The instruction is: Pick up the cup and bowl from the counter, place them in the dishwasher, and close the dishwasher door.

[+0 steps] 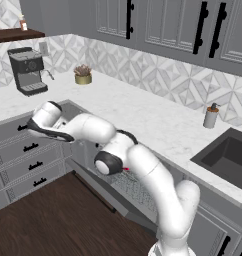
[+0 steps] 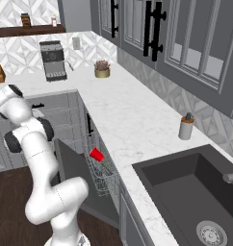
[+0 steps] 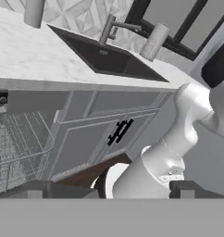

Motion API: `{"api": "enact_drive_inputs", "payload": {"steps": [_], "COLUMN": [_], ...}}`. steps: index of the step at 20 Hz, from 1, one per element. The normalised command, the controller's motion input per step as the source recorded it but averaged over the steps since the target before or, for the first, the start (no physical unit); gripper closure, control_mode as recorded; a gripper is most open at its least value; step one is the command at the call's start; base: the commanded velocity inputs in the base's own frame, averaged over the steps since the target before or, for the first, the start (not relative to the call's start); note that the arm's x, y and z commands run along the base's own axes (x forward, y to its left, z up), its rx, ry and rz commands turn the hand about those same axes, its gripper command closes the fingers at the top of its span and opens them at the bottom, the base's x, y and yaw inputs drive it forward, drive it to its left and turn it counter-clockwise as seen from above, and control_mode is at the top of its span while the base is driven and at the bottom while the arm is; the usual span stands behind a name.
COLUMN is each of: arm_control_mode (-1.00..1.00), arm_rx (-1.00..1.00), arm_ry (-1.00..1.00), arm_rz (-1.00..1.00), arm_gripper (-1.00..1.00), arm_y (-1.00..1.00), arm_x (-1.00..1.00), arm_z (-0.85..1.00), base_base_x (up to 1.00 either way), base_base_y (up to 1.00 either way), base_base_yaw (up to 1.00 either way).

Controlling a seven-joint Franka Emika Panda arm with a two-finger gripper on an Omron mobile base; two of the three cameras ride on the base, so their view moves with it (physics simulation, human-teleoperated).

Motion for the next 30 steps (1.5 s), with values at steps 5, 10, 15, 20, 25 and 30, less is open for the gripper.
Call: {"api": "enact_drive_inputs", "payload": {"steps": [5,10,15,20,25,30], "arm_control_mode": [-1.0,-1.0,-1.0,-1.0,-1.0,-1.0], "arm_rx": [0.02,-0.03,0.03,0.02,-0.08,-0.04], "arm_ry": [0.44,0.27,-0.41,-0.97,-0.96,-0.78], "arm_rz": [0.0,-0.04,-0.06,0.0,-0.07,-0.19], "arm_gripper": [-1.0,-1.0,-1.0,-1.0,-1.0,-1.0], "arm_y": [0.03,0.0,0.0,0.05,0.52,1.0], "arm_x": [-1.0,-1.0,-1.0,-1.0,-0.77,-0.44], "arm_z": [0.0,-0.23,-0.54,-0.74,-0.57,-0.15], "base_base_x": [0.0,0.0,0.0,0.0,0.0,0.0], "base_base_y": [0.0,0.0,0.0,0.0,0.0,0.0], "base_base_yaw": [0.0,0.0,0.0,0.0,0.0,0.0]}}
